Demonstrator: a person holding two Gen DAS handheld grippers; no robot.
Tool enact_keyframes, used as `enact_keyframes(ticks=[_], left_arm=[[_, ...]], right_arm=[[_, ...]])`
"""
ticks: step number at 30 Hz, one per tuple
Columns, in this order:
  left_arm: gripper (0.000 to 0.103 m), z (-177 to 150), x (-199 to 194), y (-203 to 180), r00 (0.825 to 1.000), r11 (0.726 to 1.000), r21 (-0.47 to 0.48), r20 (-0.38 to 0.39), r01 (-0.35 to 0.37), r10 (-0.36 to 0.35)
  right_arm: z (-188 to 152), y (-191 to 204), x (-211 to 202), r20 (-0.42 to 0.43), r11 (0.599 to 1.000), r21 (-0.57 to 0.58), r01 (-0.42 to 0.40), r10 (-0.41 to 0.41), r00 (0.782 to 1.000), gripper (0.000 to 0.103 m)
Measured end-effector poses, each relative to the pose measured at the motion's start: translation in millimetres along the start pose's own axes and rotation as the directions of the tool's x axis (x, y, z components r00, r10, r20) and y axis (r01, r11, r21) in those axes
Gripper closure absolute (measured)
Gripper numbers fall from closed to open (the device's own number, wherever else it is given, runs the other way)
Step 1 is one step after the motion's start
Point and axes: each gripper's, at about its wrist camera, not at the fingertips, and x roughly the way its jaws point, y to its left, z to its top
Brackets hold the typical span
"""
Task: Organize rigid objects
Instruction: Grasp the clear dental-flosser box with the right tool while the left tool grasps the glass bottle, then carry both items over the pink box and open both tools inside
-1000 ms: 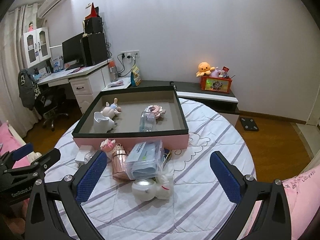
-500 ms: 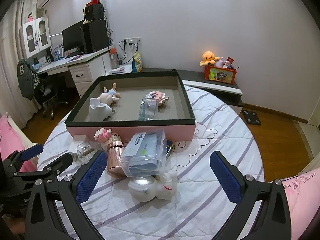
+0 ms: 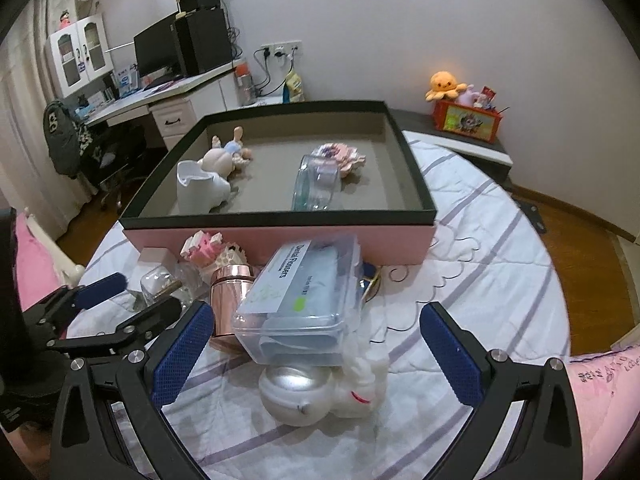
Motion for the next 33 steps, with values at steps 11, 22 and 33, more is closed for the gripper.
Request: enact_keyframes(ticks=[11, 22, 33], left_arm=[[0.052, 3.9, 3.0, -16.7, 0.997, 0.993, 0.081, -0.006, 0.08, -0.08], [0.073, 2.7, 24.2, -16.1, 0.995, 0.995, 0.058, -0.062, 0.078, -0.074], [0.073, -0.2, 24.9, -8.2, 0.989, 0.992, -0.012, -0.085, 0.122, -0.122]], right_arm=[[0.0, -4.9, 4.5, -0.012, 0.999, 0.009, -0.031, 0.031, 0.999, 0.016], [1.6, -4.6, 19.7, -0.042, 0.999, 0.023, -0.041, 0.042, 0.998, 0.029], [-2.4, -9.8, 12.8, -0.041, 0.998, 0.023, -0.059, 0.06, 0.997, 0.037]])
